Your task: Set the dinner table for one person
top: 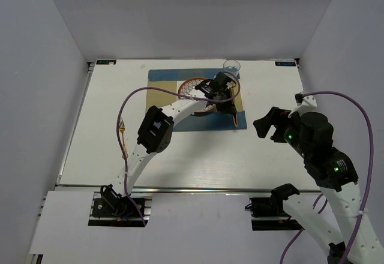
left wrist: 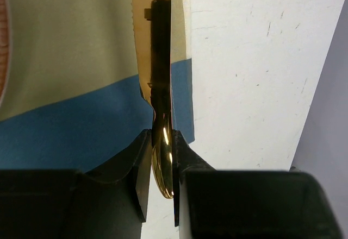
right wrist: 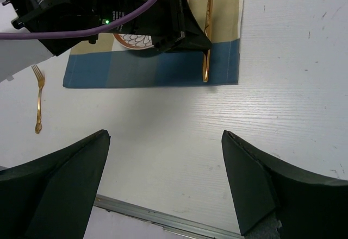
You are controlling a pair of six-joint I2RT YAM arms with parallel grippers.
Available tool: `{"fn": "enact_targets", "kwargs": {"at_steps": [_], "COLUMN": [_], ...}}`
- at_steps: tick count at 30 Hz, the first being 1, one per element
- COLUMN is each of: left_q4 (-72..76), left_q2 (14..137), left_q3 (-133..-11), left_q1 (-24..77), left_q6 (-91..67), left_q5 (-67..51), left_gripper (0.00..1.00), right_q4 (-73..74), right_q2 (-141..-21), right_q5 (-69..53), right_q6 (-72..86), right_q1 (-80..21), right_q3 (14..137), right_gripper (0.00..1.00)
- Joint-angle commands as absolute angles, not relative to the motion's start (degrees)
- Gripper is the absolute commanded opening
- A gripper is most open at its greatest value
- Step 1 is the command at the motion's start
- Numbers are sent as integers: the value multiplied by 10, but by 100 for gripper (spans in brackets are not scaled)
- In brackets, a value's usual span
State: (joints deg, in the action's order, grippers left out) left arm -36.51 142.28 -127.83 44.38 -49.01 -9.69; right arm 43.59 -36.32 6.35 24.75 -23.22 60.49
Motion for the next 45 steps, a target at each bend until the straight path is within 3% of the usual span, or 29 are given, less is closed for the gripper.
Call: {"fn": "enact_targets", "kwargs": {"at_steps": [1,31,45], "left_q4": [-323,-275,-262], "left_q2": [1425,1463,1478], "left_q3": [-1300,-1310,-1313], "left_q1": [446,430,430], "left_q6": [-500,-505,-507], "left_q5": [-130,-142,-135], "left_gripper": [0,0,7], "right_q4": [436,458,449], "right_q2": [-355,-323,-323], "right_q5": [78,91,86], "right_q6": [232,223,219], "right_q1": [-230,-230,-230], "right_q3": [598,580,569], "right_gripper": [89,89,89]}}
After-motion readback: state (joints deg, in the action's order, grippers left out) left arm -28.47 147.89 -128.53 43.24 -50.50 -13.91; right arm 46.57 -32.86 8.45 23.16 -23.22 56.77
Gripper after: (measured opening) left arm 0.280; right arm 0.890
